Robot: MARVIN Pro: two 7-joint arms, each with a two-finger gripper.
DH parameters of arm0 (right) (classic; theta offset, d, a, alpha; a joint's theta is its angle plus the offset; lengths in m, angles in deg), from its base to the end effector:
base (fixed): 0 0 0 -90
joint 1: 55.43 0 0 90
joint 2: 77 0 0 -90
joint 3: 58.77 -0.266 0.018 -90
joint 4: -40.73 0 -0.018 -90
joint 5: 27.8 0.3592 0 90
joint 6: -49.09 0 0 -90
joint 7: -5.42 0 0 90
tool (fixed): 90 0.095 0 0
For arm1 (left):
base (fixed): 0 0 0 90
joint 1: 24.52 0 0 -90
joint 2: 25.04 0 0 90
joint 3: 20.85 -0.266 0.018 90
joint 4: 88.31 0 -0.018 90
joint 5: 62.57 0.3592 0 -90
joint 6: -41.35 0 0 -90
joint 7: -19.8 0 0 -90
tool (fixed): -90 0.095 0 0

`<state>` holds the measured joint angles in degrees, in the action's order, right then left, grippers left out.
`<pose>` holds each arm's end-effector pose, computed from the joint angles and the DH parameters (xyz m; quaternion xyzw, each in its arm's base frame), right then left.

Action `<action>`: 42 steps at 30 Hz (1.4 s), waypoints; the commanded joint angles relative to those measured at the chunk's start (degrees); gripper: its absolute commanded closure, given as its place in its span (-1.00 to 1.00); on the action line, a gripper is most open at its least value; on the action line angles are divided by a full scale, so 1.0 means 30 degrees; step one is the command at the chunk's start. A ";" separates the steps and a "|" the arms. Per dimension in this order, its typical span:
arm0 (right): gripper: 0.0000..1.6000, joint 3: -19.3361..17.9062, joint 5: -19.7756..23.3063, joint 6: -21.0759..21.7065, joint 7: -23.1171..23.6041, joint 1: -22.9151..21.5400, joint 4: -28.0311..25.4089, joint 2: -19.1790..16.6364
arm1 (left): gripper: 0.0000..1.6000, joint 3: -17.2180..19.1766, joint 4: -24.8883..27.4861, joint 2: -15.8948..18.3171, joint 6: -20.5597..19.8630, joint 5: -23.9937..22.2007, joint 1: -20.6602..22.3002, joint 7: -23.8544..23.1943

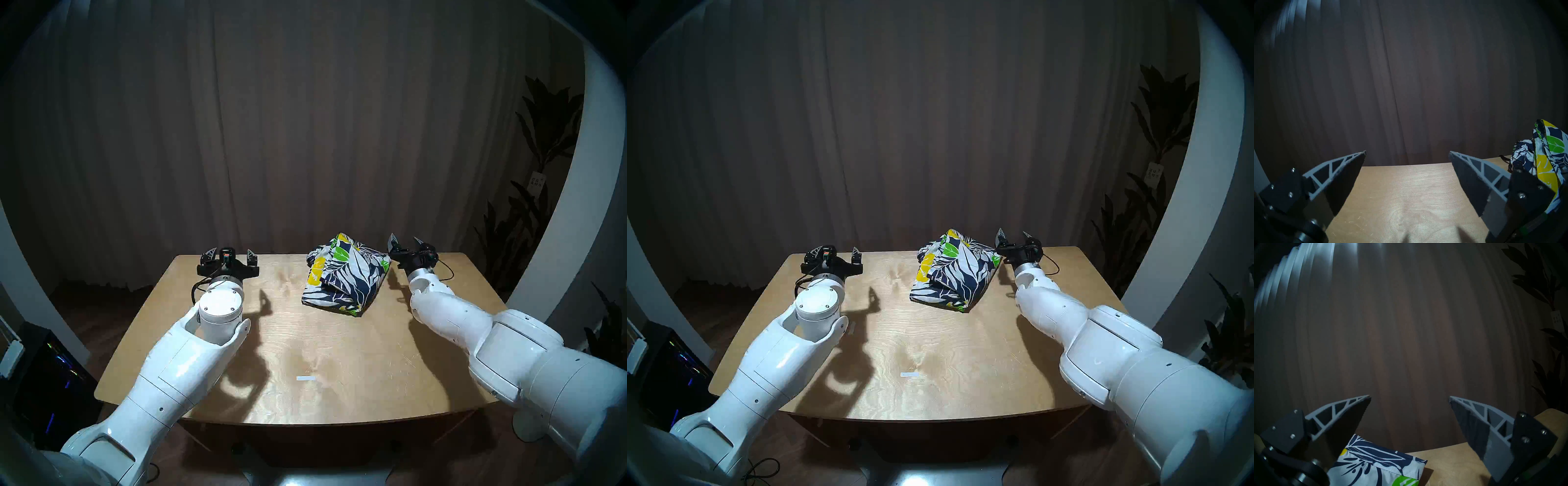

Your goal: Fold the pants in half lengthwise, then in half again, and set them down flat

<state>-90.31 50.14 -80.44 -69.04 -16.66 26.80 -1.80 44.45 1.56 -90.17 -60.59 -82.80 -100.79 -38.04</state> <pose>0.6033 -0.0841 -0.3342 -0.6382 0.0588 -0.7624 0.0892 0.5029 -0.0046 -0.2403 -0.7298 0.0026 -0.6700 0.1362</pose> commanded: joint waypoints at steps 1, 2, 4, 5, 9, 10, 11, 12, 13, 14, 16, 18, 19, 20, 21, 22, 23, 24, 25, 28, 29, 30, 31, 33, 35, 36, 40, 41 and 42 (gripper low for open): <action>-1.00 0.0013 -0.0049 -0.0140 0.0059 -0.0140 -0.0332 -0.0080 | -1.00 0.0148 -0.0016 0.0389 0.0752 0.0394 0.0639 -0.0299; -1.00 0.0021 -0.0060 -0.0153 0.0066 -0.0146 -0.0345 -0.0106 | -1.00 0.0147 -0.0051 0.0461 0.0818 0.0451 0.0657 -0.0355; -1.00 0.0047 -0.0099 -0.0207 0.0070 -0.0162 -0.0362 -0.0165 | -1.00 0.0163 -0.0117 0.0529 0.0949 0.0469 0.0679 -0.0502; -1.00 0.0056 -0.0111 -0.0211 0.0076 -0.0152 -0.0378 -0.0175 | -1.00 0.0177 -0.0148 0.0572 0.1004 0.0488 0.0689 -0.0551; -1.00 0.0128 -0.0167 -0.0251 0.0121 -0.0012 -0.0458 -0.0202 | -1.00 0.0261 -0.0371 0.0690 0.1246 0.0511 0.0709 -0.0803; -1.00 0.0143 -0.0177 -0.0286 0.0128 0.0032 -0.0481 -0.0203 | -1.00 0.0269 -0.0434 0.0715 0.1315 0.0521 0.0721 -0.0867; -1.00 0.0159 -0.0193 -0.0295 0.0121 0.0085 -0.0495 -0.0189 | -1.00 0.0284 -0.0494 0.0704 0.1362 0.0484 0.0707 -0.0919; -1.00 0.0156 -0.0195 -0.0283 0.0129 0.0131 -0.0543 -0.0153 | -1.00 0.0284 -0.0575 0.0720 0.1407 0.0497 0.0691 -0.0955; -1.00 0.0164 -0.0215 -0.0300 0.0132 0.0165 -0.0581 -0.0141 | -1.00 0.0284 -0.0637 0.0724 0.1478 0.0493 0.0677 -0.1021; -1.00 0.0216 -0.0277 -0.0331 0.0162 0.0204 -0.0620 -0.0132 | -1.00 0.0272 -0.0708 0.0736 0.1533 0.0482 0.0647 -0.1097; -1.00 0.0259 -0.0336 -0.0387 0.0188 0.0325 -0.0728 -0.0066 | -1.00 0.0237 -0.0858 0.0776 0.1649 0.0508 0.0599 -0.1224; -1.00 0.0317 -0.0411 -0.0398 0.0222 0.0403 -0.0825 -0.0038 | -1.00 0.0229 -0.0988 0.0788 0.1764 0.0500 0.0591 -0.1346; -1.00 0.0338 -0.0446 -0.0415 0.0229 0.0428 -0.0866 -0.0051 | -1.00 0.0227 -0.1045 0.0798 0.1820 0.0505 0.0603 -0.1399; -1.00 0.0371 -0.0488 -0.0436 0.0235 0.0455 -0.0911 -0.0065 | -1.00 0.0225 -0.1109 0.0809 0.1886 0.0511 0.0615 -0.1463; -1.00 0.0392 -0.0519 -0.0451 0.0239 0.0475 -0.0943 -0.0073 | -1.00 0.0224 -0.1157 0.0815 0.1935 0.0515 0.0625 -0.1511; -1.00 0.0423 -0.0558 -0.0472 0.0244 0.0500 -0.0984 -0.0083 | -1.00 0.0222 -0.1221 0.0823 0.1999 0.0522 0.0637 -0.1572; -1.00 0.0442 -0.0594 -0.0493 0.0249 0.0526 -0.1027 -0.0092 | -1.00 0.0221 -0.1278 0.0830 0.2058 0.0529 0.0648 -0.1630; -1.00 0.0471 -0.0634 -0.0517 0.0252 0.0552 -0.1070 -0.0102 | -1.00 0.0220 -0.1335 0.0838 0.2118 0.0537 0.0659 -0.1689; -1.00 0.0491 -0.0667 -0.0537 0.0256 0.0573 -0.1105 -0.0109 | -1.00 0.0219 -0.1384 0.0843 0.2171 0.0543 0.0669 -0.1741; -1.00 0.0550 -0.0777 -0.0603 0.0260 0.0642 -0.1229 -0.0139 | -1.00 0.0219 -0.1538 0.0860 0.2348 0.0562 0.0698 -0.1914; -1.00 0.0578 -0.0817 -0.0628 0.0260 0.0664 -0.1272 -0.0151 | -1.00 0.0218 -0.1594 0.0865 0.2416 0.0568 0.0708 -0.1978; -1.00 0.0595 -0.0852 -0.0648 0.0261 0.0684 -0.1312 -0.0163 | -1.00 0.0218 -0.1640 0.0869 0.2474 0.0573 0.0717 -0.2034; -1.00 0.0614 -0.0886 -0.0673 0.0260 0.0706 -0.1358 -0.0177 | -1.00 0.0218 -0.1688 0.0874 0.2538 0.0578 0.0727 -0.2094; -1.00 0.0645 -0.0945 -0.0718 0.0258 0.0741 -0.1435 -0.0200 | -1.00 0.0218 -0.1768 0.0881 0.2650 0.0588 0.0744 -0.2197; -1.00 0.0676 -0.1011 -0.0770 0.0253 0.0780 -0.1520 -0.0225 | -1.00 0.0218 -0.1851 0.0889 0.2771 0.0601 0.0762 -0.2311; -1.00 0.0692 -0.1045 -0.0798 0.0250 0.0801 -0.1563 -0.0238 | -1.00 0.0219 -0.1893 0.0893 0.2833 0.0608 0.0772 -0.2373; -1.00 0.0741 -0.1165 -0.0897 0.0236 0.0872 -0.1728 -0.0294 | -1.00 0.0222 -0.2015 0.0909 0.3061 0.0631 0.0798 -0.2580; -1.00 0.0748 -0.1200 -0.0928 0.0232 0.0895 -0.1782 -0.0314 | -1.00 0.0223 -0.2046 0.0915 0.3128 0.0638 0.0805 -0.2641; -1.00 0.0755 -0.1231 -0.0953 0.0228 0.0914 -0.1826 -0.0332 | -1.00 0.0223 -0.2068 0.0919 0.3182 0.0644 0.0809 -0.2687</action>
